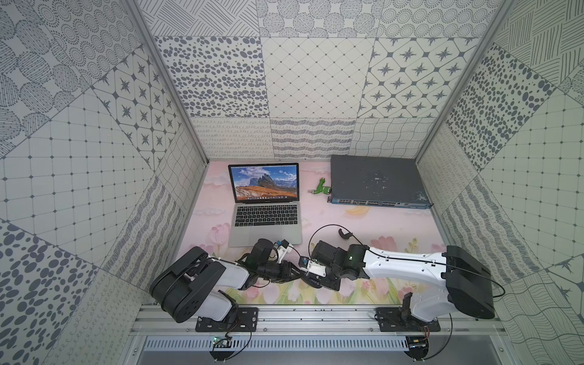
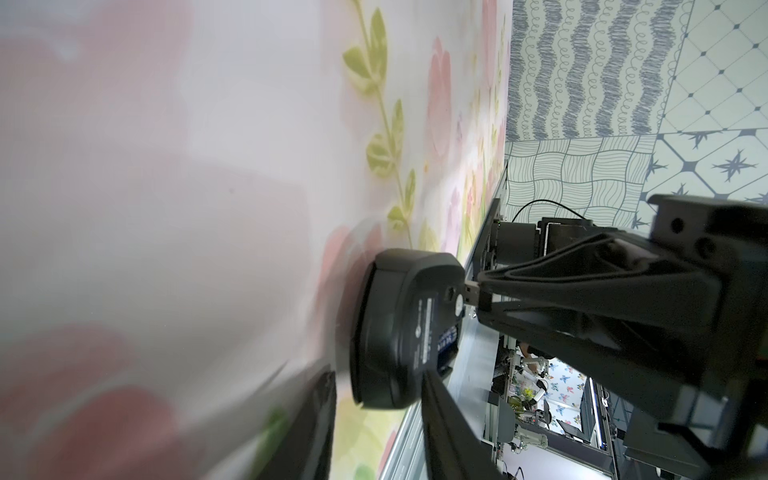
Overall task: Remove the wireless mouse receiver from the laptop
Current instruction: Insert the USB plug into the mouse.
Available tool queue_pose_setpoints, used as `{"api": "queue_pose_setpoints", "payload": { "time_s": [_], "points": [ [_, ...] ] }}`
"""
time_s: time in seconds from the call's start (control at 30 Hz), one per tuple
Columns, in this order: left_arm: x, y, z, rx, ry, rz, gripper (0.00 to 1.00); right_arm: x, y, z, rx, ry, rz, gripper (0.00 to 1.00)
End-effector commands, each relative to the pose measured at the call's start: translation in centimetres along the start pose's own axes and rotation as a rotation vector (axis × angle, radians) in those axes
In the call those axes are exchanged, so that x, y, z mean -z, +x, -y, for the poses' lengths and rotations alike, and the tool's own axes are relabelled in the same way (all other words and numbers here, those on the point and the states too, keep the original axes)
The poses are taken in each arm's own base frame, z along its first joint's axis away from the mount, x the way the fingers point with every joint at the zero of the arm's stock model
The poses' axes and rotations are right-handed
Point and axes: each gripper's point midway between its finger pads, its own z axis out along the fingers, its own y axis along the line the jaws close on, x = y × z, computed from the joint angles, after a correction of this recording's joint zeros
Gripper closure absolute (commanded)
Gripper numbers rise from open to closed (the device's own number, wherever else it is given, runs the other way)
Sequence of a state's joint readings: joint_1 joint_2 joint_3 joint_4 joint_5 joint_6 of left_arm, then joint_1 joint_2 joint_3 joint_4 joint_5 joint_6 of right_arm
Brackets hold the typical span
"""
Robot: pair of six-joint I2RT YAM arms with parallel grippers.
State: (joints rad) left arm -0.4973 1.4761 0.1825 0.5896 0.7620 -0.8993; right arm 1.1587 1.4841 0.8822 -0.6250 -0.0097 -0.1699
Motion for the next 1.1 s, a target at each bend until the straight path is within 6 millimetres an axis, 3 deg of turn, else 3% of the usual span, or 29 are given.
{"api": "queue_pose_setpoints", "payload": {
  "time_s": [0.0, 1.07],
  "points": [
    [0.0, 1.1, -1.5, 0.045, -0.059, -0.026, 0.63, 0.0, -1.0, 0.3, 0.008, 0.001, 0.016, 0.95],
    [-1.1, 0.9, -0.5, 0.040, 0.001, -0.044, 0.65, -0.8, -0.5, 0.7, -0.012, -0.008, -0.029, 0.95]
  ]
}}
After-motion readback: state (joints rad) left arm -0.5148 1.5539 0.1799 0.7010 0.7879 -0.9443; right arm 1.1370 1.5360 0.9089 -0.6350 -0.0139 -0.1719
